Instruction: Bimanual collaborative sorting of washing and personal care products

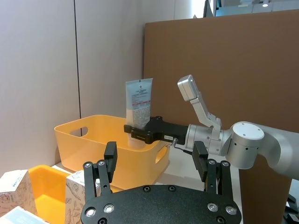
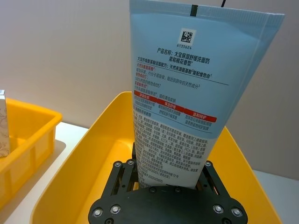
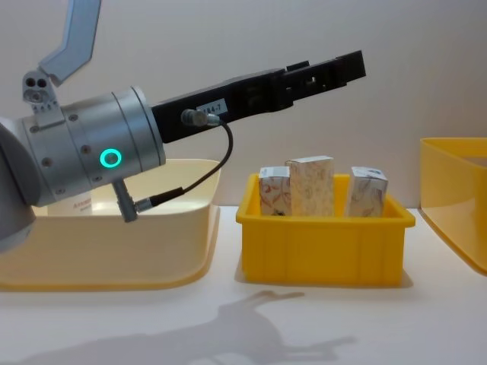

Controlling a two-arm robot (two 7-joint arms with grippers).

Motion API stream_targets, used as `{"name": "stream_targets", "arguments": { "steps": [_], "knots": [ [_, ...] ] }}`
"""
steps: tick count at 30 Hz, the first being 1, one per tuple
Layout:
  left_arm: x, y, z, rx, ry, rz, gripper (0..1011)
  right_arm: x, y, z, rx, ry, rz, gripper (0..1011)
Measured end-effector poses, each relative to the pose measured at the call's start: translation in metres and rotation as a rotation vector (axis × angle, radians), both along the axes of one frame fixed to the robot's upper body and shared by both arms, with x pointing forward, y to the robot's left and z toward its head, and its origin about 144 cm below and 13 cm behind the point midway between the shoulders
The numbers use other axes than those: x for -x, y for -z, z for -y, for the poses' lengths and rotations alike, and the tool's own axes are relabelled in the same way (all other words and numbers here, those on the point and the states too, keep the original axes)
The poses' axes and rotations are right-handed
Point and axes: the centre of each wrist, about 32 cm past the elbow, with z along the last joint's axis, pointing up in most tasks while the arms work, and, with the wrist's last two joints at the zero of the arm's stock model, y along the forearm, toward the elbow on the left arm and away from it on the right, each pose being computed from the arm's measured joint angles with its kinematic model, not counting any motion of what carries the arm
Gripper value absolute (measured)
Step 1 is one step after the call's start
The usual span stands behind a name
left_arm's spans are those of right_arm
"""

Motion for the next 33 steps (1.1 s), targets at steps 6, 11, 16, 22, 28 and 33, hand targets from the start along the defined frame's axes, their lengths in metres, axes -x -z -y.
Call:
{"name": "stream_targets", "arguments": {
  "steps": [6, 11, 16, 22, 28, 33],
  "knots": [
    [0.0000, 0.0000, 0.0000, 0.000, 0.000, 0.000, 1003, -0.0005, 0.0024, -0.0024, -0.004, 0.004, -0.009, 509],
    [0.0000, 0.0000, 0.0000, 0.000, 0.000, 0.000, 1003, -0.0007, 0.0033, -0.0032, -0.004, 0.006, -0.011, 663],
    [0.0000, 0.0000, 0.0000, 0.000, 0.000, 0.000, 1003, -0.0008, 0.0041, -0.0041, -0.006, 0.008, -0.013, 809],
    [0.0000, 0.0000, 0.0000, 0.000, 0.000, 0.000, 1003, -0.0009, 0.0048, -0.0048, -0.007, 0.009, -0.016, 964],
    [0.0000, 0.0000, 0.0000, 0.000, 0.000, 0.000, 1003, -0.0009, 0.0053, -0.0052, -0.008, 0.011, -0.018, 1001],
    [0.0000, 0.0000, -0.0001, 0.000, 0.000, 0.000, 1003, -0.0010, 0.0056, -0.0054, -0.008, 0.011, -0.019, 1001]
  ]
}}
